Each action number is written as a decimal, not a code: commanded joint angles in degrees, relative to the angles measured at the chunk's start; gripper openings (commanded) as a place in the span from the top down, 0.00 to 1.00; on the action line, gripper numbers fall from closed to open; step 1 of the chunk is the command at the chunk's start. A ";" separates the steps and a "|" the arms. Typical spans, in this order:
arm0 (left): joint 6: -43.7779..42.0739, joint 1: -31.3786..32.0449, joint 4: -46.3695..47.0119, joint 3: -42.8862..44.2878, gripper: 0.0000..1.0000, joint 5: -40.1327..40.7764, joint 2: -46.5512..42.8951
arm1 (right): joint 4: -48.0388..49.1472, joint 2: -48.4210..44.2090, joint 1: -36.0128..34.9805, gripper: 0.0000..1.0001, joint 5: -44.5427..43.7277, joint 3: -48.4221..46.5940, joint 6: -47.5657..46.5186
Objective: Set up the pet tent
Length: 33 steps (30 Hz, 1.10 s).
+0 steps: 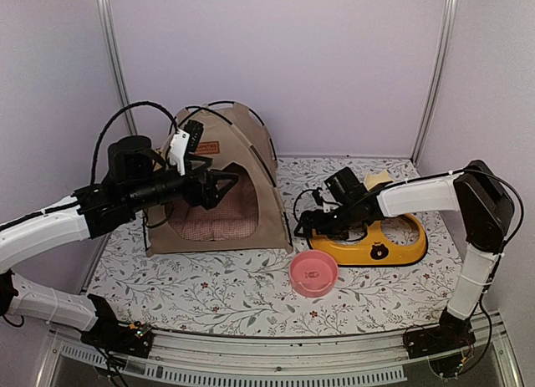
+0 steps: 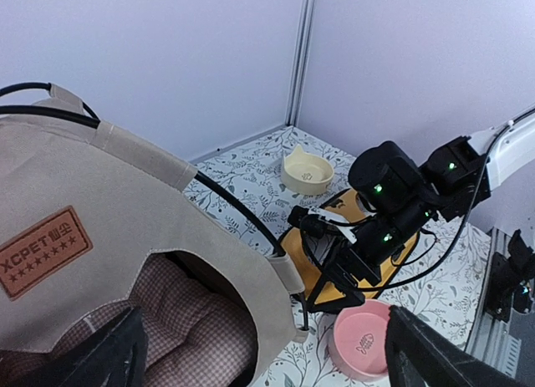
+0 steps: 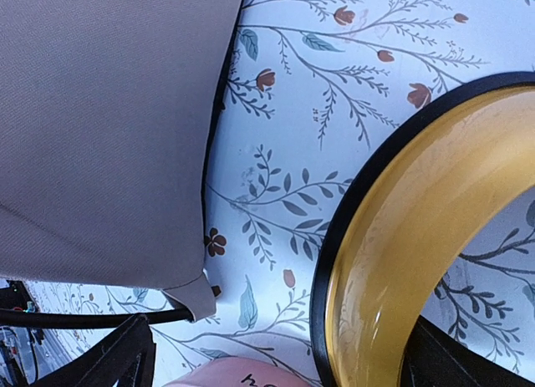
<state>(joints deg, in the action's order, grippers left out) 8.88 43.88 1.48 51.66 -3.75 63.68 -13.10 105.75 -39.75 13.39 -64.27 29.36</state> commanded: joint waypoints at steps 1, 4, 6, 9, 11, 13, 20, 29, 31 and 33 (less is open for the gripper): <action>0.75 0.99 2.10 0.95 0.01 0.40 1.37 | -0.30 -3.01 -0.69 0.01 0.42 0.85 0.87; 0.89 1.08 2.22 1.24 0.01 0.34 1.70 | -0.31 -3.49 -0.76 0.01 0.66 0.73 0.84; 0.88 1.14 2.22 1.36 0.01 0.47 1.80 | -0.24 -3.89 -0.78 0.01 0.64 0.73 1.02; 0.89 1.17 2.09 1.34 0.01 0.72 1.71 | -0.66 -5.14 -0.82 0.01 -0.60 0.64 1.05; 0.81 1.28 2.02 1.34 0.01 0.84 1.71 | -0.93 -6.15 -0.83 0.01 -1.70 0.66 1.00; 0.70 1.24 1.96 1.34 0.01 0.85 1.71 | -1.27 -7.21 -0.85 0.01 -2.80 0.66 0.96; 0.53 1.38 2.20 1.34 0.01 1.47 1.88 | -2.56 -12.17 -0.81 0.01 -7.44 1.55 1.22; 0.15 1.38 3.17 0.68 0.01 1.70 2.24 | -5.78 -17.76 -2.76 0.01 -9.74 4.47 2.42; -0.12 1.31 3.12 0.57 0.01 1.77 2.24 | -7.17 -19.15 -3.85 0.01 -10.48 5.43 2.98; -0.39 1.32 3.17 0.40 0.01 2.02 2.09 | -8.58 -20.52 -5.23 0.01 -11.19 6.72 3.90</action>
<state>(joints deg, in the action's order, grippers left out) 9.43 44.36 2.85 51.70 -2.28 65.67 -17.87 88.90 -42.57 4.71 -59.83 31.35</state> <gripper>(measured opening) 0.993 0.989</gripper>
